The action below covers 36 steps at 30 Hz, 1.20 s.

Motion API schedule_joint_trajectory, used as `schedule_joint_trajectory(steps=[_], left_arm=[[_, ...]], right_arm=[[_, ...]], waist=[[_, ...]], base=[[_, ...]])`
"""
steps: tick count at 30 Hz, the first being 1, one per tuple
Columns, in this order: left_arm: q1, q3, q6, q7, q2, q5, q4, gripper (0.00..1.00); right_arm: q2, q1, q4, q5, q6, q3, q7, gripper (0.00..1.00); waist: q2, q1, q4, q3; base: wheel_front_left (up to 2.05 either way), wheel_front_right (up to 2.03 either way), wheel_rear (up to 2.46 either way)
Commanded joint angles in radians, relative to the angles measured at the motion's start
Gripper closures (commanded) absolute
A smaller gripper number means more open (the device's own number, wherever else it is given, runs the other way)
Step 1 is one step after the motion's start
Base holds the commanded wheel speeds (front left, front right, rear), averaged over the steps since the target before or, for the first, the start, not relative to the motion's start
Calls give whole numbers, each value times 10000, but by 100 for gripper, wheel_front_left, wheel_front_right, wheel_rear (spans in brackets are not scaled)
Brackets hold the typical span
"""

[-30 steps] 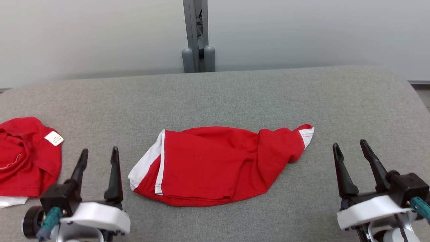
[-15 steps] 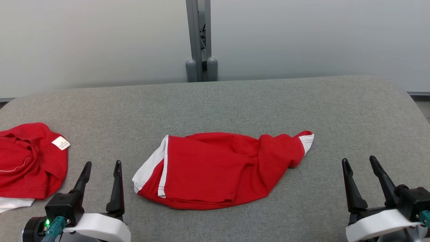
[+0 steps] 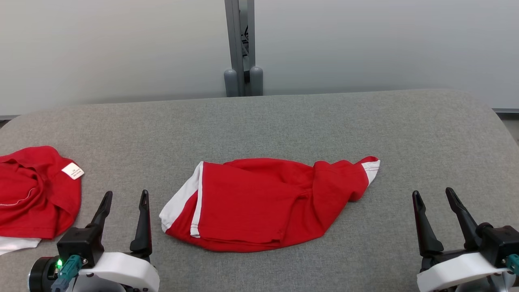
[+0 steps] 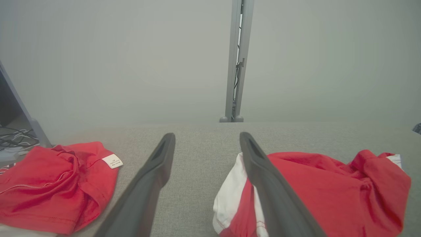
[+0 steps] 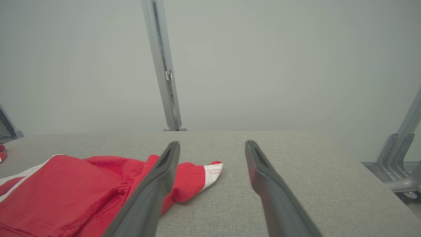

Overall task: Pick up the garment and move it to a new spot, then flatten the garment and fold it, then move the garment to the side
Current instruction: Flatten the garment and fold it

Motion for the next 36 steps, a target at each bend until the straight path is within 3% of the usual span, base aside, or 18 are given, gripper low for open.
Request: schedule_joint_trajectory(steps=[1,13,18,25,26,36], left_arm=[[-125,-2,24,19,84,68,34,0],[-287,-83,94,65,67,42,41,0],[-493,-141,41,27,14,31,40,0],[-738,-338,-54,-103,-236,23,144,0],[-738,-338,-54,-103,-236,23,144,0],[-1186,-704,-322,-531,-912,-239,808,0]], right_arm=[[-48,-30,-37,51,20,14,-35,0],[-48,-117,32,51,20,23,-104,0],[-37,-343,-110,-169,20,364,27,0],[-226,-1352,616,-316,20,2833,644,0],[-226,-1352,616,-316,20,2833,644,0],[-1118,-3351,2592,415,12,5909,1896,0]], waist=[[-1,0,1,11],[-1,0,58,134],[-1,0,452,272],[-1,0,1553,515],[-1,0,1553,515],[-1,0,3152,1224]], base=[[0,0,0],[0,0,0],[0,0,0],[0,0,0],[0,0,0],[0,0,0]])
